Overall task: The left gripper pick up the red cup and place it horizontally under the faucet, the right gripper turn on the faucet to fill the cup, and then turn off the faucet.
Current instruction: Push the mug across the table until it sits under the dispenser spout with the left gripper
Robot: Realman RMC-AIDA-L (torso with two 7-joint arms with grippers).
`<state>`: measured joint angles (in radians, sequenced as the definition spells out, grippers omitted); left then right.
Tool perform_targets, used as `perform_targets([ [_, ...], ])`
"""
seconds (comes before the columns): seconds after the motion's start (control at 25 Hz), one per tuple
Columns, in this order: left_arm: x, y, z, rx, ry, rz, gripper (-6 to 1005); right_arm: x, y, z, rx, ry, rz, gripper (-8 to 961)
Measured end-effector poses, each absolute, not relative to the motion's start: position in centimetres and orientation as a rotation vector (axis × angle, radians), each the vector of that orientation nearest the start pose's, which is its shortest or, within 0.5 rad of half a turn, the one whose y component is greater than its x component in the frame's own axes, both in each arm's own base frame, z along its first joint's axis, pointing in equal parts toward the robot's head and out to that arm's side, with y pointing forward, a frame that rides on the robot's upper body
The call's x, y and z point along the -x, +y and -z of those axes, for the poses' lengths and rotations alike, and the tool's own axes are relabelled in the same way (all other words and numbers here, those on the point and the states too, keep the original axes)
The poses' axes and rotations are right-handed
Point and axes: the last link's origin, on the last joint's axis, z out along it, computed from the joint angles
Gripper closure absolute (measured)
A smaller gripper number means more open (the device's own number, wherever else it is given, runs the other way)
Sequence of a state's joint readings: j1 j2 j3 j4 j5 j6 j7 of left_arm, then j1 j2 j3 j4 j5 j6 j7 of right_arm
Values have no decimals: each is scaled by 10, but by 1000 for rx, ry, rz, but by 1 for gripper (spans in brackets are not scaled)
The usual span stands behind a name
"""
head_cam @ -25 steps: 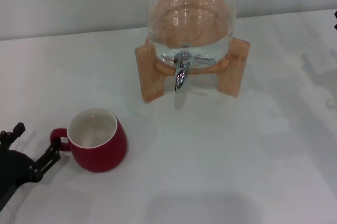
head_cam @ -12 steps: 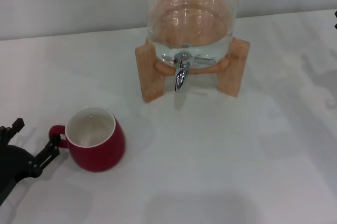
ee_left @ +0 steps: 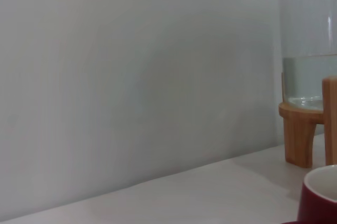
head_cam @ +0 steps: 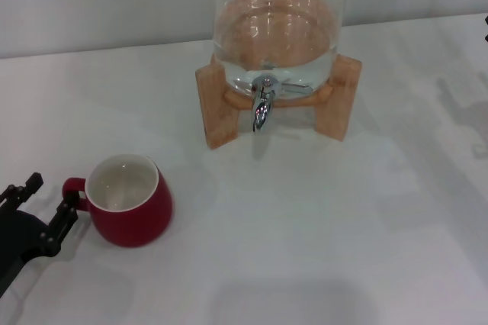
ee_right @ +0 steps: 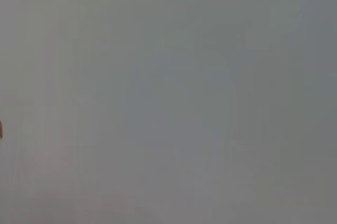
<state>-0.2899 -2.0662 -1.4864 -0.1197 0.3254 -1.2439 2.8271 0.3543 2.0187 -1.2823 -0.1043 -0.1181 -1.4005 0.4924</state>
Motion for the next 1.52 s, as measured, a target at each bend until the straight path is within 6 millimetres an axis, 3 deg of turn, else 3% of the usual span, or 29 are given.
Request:
perform_targets([
  [0.08,347,265,45,2029,-457,632,259,-357,305,-63,1418,537,-943,111],
  [0.28,347,265,46,2032,-460,626,498,-357,305,-63,1420,537,-943,111],
  [0.8,345,267,48,2048,-450,625,851,-357,305,-63,1420,537,-943,112],
  [1.52,330,284,58,2135,-385,611,865,-356,303,-59,1440,535,-945,112],
])
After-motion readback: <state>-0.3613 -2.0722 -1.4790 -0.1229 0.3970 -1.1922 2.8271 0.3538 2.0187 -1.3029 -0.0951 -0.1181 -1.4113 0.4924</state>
